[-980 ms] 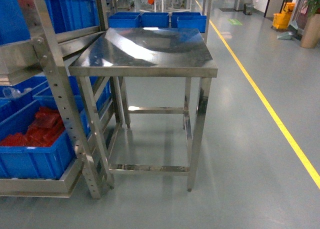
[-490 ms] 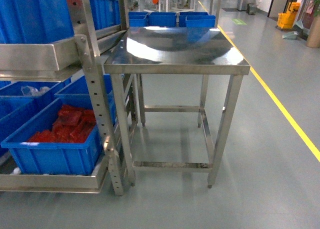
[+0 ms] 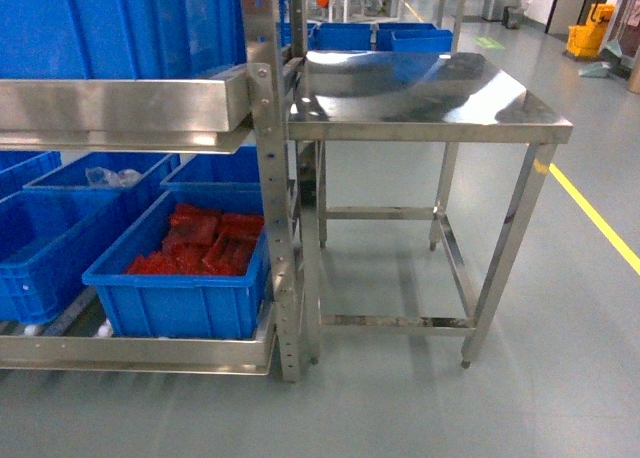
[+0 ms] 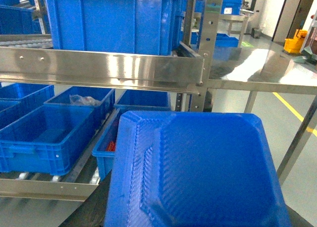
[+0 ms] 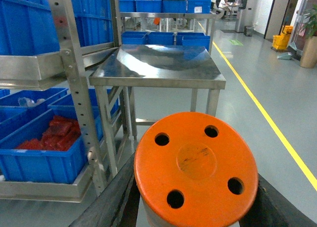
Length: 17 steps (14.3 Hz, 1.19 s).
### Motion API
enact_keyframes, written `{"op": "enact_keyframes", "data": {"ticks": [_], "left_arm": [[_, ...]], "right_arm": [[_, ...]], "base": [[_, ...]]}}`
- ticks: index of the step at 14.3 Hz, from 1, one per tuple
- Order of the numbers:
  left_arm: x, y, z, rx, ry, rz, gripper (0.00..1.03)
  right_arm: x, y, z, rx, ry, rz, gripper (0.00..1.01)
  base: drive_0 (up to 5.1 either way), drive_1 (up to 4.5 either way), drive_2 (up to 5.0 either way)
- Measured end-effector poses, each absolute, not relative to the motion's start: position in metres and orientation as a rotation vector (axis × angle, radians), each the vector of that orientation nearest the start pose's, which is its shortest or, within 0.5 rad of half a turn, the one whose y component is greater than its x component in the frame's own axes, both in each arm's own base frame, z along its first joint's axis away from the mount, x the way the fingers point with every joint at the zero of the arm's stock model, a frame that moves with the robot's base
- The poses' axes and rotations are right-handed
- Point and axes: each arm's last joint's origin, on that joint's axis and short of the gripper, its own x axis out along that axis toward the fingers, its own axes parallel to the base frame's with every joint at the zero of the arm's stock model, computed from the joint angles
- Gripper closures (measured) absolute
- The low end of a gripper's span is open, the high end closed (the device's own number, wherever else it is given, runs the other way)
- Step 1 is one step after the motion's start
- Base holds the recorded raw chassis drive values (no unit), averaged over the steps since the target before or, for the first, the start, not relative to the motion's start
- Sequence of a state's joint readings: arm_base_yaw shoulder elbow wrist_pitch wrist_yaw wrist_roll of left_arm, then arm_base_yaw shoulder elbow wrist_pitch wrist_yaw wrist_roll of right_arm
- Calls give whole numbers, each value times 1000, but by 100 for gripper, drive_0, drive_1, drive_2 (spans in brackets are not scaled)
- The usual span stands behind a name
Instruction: Sort blue parts and orange caps into right shelf containers
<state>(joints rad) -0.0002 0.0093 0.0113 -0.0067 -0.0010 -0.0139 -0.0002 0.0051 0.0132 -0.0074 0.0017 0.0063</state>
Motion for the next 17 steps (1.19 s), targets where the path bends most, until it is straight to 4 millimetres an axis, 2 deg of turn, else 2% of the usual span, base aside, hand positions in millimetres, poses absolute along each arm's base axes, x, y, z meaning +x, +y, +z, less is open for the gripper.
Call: {"op": "enact_keyframes", "data": {"ticks": [17], "left_arm": [[98, 0, 166, -14, 5, 0, 61]], "right_arm": [[97, 0, 167, 6, -2, 0, 56]], "base": [[-504, 240, 240]]}}
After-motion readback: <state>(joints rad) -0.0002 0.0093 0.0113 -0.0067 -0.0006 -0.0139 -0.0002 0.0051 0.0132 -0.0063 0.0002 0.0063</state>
